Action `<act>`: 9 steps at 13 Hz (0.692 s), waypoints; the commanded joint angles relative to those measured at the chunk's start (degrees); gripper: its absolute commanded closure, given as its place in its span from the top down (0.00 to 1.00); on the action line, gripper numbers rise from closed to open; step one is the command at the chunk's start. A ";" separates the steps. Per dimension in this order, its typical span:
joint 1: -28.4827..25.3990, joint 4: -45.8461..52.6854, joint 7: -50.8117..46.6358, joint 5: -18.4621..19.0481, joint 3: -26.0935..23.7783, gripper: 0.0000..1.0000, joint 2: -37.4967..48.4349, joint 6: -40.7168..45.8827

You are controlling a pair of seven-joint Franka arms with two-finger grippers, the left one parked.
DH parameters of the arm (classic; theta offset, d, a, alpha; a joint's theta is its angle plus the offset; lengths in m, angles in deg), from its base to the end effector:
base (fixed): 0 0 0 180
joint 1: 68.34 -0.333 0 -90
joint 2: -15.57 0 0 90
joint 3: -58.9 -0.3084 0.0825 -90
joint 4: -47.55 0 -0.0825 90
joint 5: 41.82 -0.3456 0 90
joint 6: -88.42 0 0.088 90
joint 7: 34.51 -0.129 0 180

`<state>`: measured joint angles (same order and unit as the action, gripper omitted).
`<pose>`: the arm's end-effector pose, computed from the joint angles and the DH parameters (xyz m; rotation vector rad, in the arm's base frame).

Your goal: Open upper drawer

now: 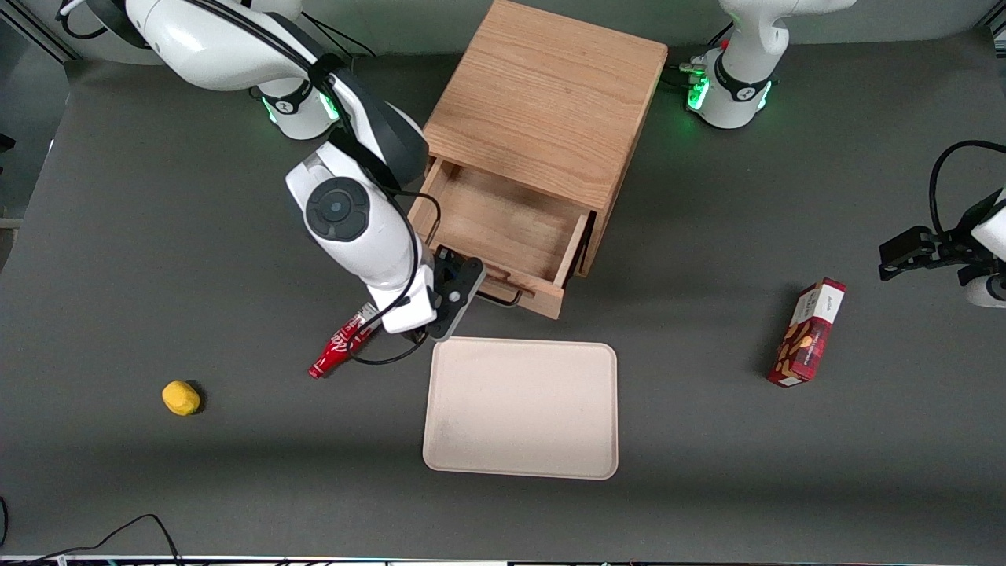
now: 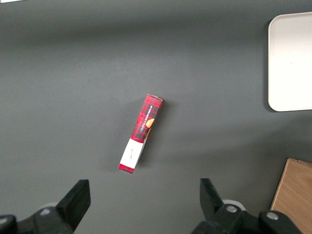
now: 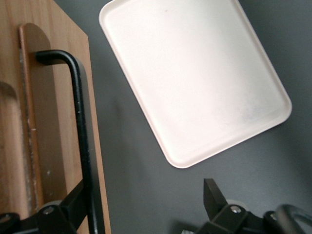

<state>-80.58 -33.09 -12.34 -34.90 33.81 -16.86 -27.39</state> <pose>0.5759 0.3576 0.3914 -2.6330 -1.4620 -0.1267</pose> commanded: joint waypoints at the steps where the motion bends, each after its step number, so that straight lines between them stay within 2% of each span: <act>1: -1.12 3.73 2.34 -2.09 2.76 1.00 -1.76 -0.63; 9: -1.03 4.70 6.57 -2.18 6.19 1.00 -2.03 -5.11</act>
<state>-80.67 -30.55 -7.67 -35.97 38.67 -17.85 -31.32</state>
